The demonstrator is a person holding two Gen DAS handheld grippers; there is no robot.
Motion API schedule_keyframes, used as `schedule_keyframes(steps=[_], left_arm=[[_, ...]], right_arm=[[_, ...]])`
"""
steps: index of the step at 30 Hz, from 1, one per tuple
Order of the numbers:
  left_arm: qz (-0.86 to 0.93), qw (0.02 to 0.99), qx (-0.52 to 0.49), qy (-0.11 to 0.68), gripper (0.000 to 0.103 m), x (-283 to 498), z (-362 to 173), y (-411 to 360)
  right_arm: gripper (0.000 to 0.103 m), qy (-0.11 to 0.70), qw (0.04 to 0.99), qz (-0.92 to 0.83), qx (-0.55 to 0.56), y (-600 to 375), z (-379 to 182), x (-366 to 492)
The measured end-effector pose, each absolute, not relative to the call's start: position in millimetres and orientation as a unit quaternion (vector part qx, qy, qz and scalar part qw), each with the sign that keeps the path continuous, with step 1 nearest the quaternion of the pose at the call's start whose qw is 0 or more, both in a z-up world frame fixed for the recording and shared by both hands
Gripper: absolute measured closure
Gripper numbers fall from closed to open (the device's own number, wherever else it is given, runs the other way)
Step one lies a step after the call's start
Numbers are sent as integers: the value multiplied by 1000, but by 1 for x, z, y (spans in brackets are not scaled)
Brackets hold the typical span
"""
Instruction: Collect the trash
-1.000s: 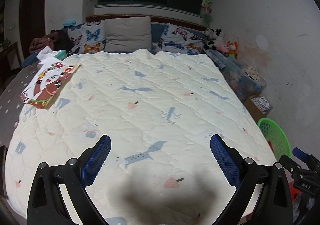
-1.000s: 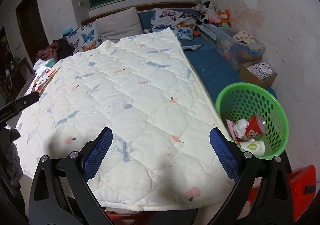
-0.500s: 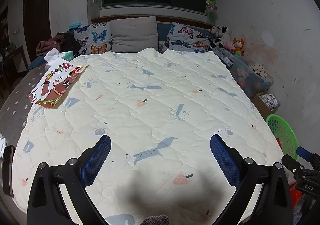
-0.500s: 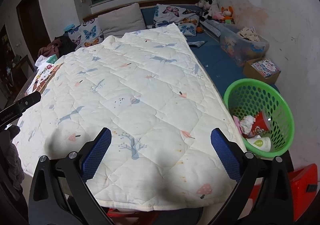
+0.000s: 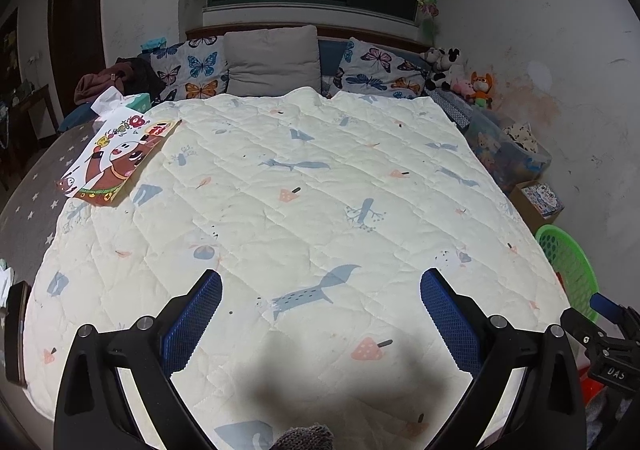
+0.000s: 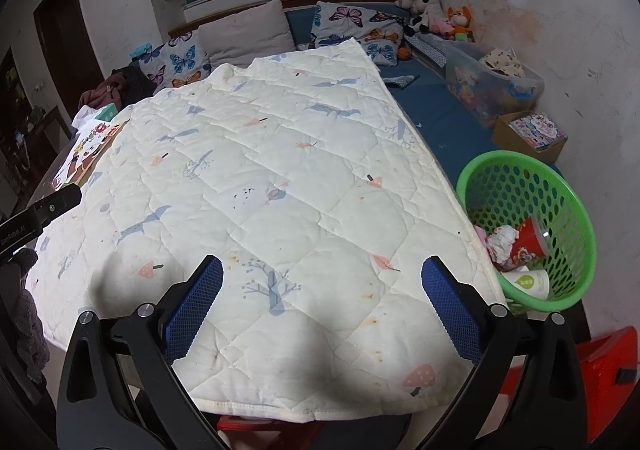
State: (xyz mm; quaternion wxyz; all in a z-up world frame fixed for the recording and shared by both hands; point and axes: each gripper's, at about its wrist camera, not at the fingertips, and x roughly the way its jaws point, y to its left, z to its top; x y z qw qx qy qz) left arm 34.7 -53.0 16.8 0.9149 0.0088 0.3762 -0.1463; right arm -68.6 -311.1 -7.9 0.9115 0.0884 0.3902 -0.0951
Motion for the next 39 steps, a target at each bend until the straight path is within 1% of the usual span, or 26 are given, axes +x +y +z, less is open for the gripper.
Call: schedule_keyframes(steps=[39], left_arm=[[-139,919,22,369,7,30,17,-49]], right_arm=[[4,392,913,-79,81,-301,-11,-63]])
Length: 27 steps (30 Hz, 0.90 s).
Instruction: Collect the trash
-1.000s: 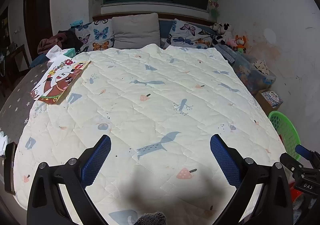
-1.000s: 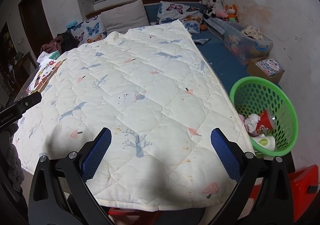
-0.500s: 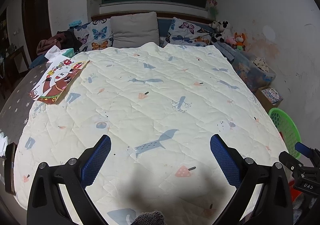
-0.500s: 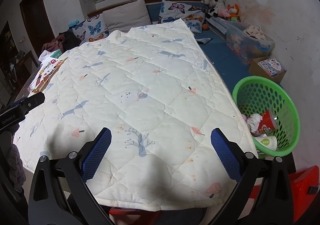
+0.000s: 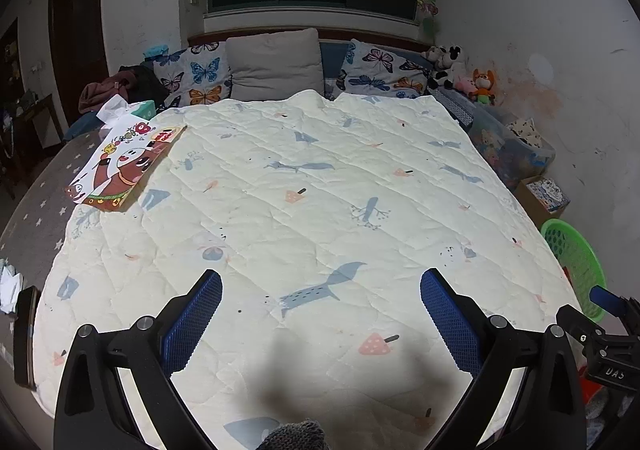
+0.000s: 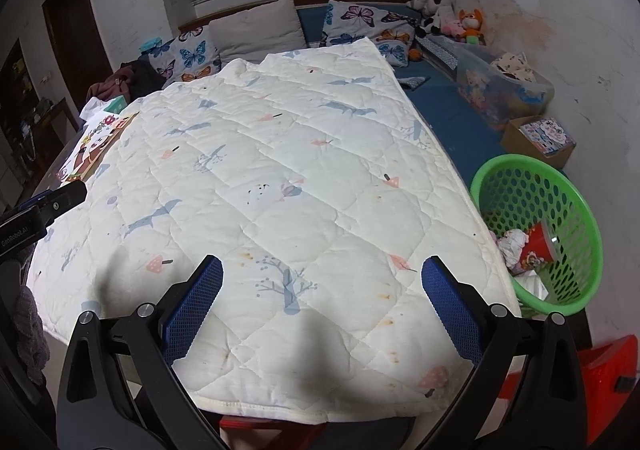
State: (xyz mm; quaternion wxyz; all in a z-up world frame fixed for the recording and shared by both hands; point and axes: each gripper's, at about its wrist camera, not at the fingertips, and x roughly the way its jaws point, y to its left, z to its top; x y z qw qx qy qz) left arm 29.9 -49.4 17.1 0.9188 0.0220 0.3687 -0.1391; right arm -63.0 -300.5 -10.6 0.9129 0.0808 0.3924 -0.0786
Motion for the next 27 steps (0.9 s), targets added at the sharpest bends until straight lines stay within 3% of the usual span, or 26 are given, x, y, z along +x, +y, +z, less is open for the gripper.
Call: schedule_keyframes(steps=[27], left_arm=[[-118,927,24,355,7,30,24,-43]], right_arm=[[4,389,916,-66,75,-296,-8,-58]])
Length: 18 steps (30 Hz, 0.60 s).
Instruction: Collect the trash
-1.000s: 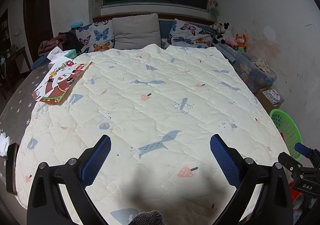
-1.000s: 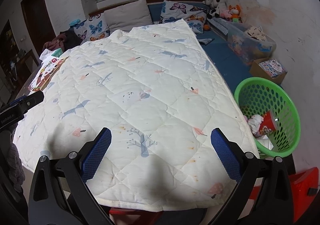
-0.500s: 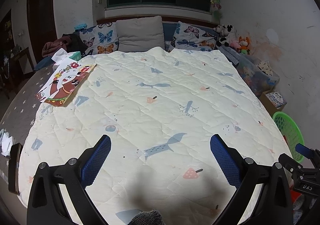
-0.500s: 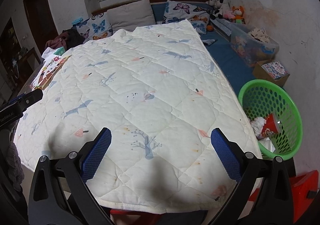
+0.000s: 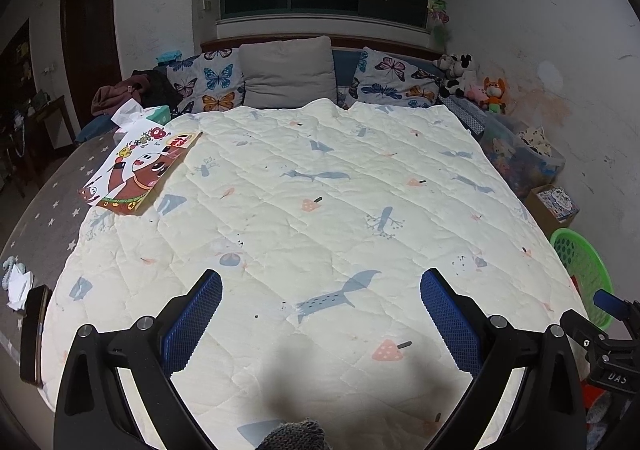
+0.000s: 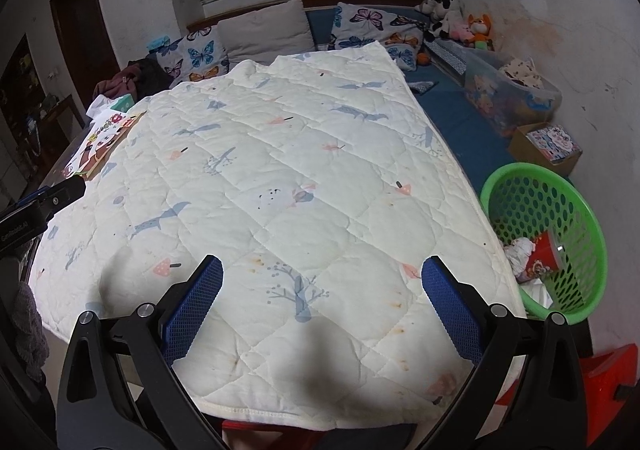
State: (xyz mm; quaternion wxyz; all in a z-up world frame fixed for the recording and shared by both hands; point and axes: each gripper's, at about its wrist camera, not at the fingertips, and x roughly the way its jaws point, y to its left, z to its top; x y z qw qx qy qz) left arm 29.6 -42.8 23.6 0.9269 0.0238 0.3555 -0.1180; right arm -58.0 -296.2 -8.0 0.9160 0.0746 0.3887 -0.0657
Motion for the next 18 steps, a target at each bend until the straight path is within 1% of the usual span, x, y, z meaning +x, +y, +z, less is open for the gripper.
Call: schedule_keyframes(steps=[14,18], left_arm=[[-120,927,31,355,7,29,22,-45],[-115,931,43,344,7,25,23,-48]], right_arm=[[4,390,916,-62,73,-293,-10,-56],[4,390,915,-63,76,-294,-10,-56]])
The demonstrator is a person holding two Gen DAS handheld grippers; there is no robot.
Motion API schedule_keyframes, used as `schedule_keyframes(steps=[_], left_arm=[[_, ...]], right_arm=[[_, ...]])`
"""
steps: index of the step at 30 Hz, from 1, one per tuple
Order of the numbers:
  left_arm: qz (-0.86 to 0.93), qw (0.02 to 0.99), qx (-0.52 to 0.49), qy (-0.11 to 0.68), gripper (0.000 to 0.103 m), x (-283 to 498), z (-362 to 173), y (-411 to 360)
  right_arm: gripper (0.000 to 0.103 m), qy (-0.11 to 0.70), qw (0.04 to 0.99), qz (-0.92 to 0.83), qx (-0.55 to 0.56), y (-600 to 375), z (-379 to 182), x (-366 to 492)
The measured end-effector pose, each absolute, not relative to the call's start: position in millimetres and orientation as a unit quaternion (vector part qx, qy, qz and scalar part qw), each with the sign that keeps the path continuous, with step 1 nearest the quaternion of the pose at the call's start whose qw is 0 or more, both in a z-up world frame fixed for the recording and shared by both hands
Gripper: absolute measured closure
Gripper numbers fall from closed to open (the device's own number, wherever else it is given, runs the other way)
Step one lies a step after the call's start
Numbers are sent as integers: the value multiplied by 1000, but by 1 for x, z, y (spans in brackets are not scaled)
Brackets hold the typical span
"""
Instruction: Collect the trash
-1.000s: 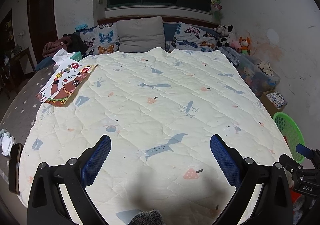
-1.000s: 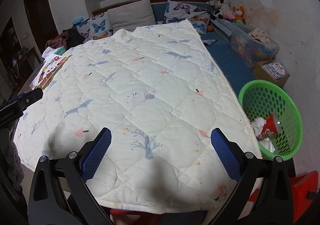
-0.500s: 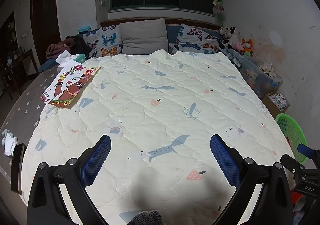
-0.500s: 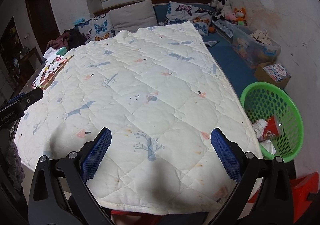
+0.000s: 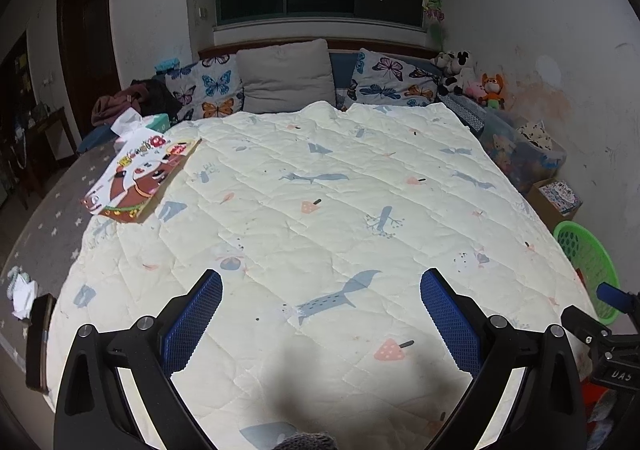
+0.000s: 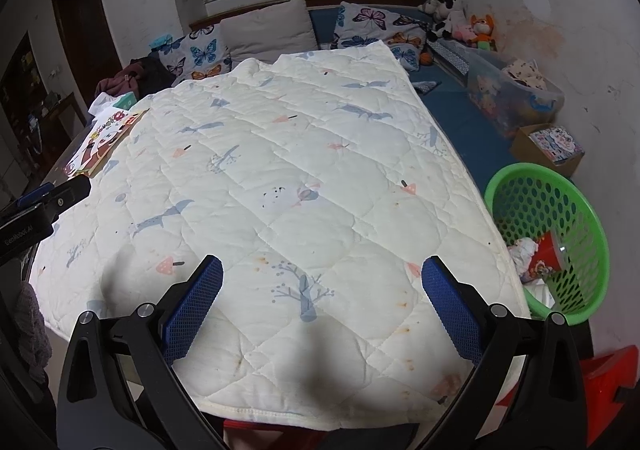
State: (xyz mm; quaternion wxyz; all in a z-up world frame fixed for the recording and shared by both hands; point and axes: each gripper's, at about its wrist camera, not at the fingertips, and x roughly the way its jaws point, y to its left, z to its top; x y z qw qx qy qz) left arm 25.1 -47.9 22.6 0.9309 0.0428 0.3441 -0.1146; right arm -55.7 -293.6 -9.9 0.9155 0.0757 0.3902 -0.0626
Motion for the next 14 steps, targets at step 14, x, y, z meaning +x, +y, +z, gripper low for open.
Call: schedule_keyframes(steps=[14], left_arm=[[-105,930,31,352,7,29,22,-44]], right_arm=[[4,388,916,-60,77,-294,-9,-56]])
